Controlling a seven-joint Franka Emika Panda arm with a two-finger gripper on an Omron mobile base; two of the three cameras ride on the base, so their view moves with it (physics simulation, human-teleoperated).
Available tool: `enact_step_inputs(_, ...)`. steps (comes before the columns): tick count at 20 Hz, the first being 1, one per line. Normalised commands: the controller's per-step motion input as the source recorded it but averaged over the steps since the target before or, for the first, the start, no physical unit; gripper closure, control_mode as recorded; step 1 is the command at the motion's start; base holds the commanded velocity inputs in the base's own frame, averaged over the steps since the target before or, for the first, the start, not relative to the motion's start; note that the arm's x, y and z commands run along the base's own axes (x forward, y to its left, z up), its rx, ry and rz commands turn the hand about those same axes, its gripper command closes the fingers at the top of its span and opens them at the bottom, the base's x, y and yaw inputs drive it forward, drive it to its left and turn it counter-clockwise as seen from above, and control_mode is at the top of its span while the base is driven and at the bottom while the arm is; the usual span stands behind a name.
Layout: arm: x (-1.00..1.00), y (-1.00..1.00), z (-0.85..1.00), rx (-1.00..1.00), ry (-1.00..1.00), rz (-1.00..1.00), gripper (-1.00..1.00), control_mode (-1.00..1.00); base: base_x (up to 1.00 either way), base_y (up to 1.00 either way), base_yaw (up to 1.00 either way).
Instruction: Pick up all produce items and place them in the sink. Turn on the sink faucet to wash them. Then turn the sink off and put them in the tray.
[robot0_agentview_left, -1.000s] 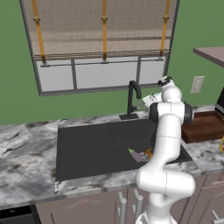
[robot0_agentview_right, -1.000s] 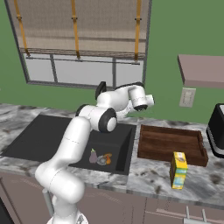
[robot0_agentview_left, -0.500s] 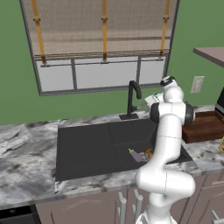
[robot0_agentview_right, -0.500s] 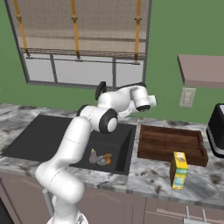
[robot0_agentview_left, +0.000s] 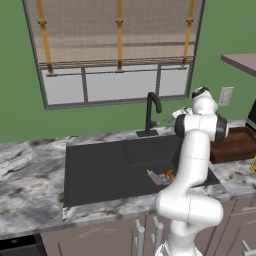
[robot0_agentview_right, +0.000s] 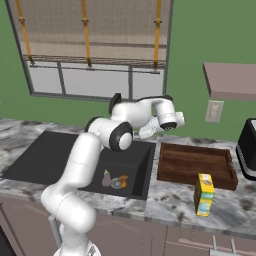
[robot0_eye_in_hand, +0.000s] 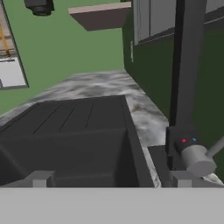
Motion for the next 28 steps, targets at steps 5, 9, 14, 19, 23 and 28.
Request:
enact_step_inputs(5,-0.55,0.00,0.38,0.00,-0.01,-0.05,-1.00,-1.00,0.00,0.00,0.00)
enact_step_inputs(9,-0.63,0.00,0.43,0.00,-0.01,-0.06,-1.00,-1.00,0.00,0.00,0.00)
enact_step_inputs(14,-0.66,0.00,0.41,0.00,0.00,-0.07,-1.00,-1.00,0.00,0.00,0.00)
enact_step_inputs(19,-0.67,0.00,0.38,0.00,0.00,-0.06,-1.00,-1.00,0.00,0.00,0.00)
enact_step_inputs(23,-0.66,0.01,0.33,-0.03,0.00,-0.06,-1.00,-1.00,0.00,0.00,0.00)
enact_step_inputs(28,-0.65,0.03,0.34,-0.05,0.00,-0.07,-1.00,-1.00,0.00,0.00,0.00)
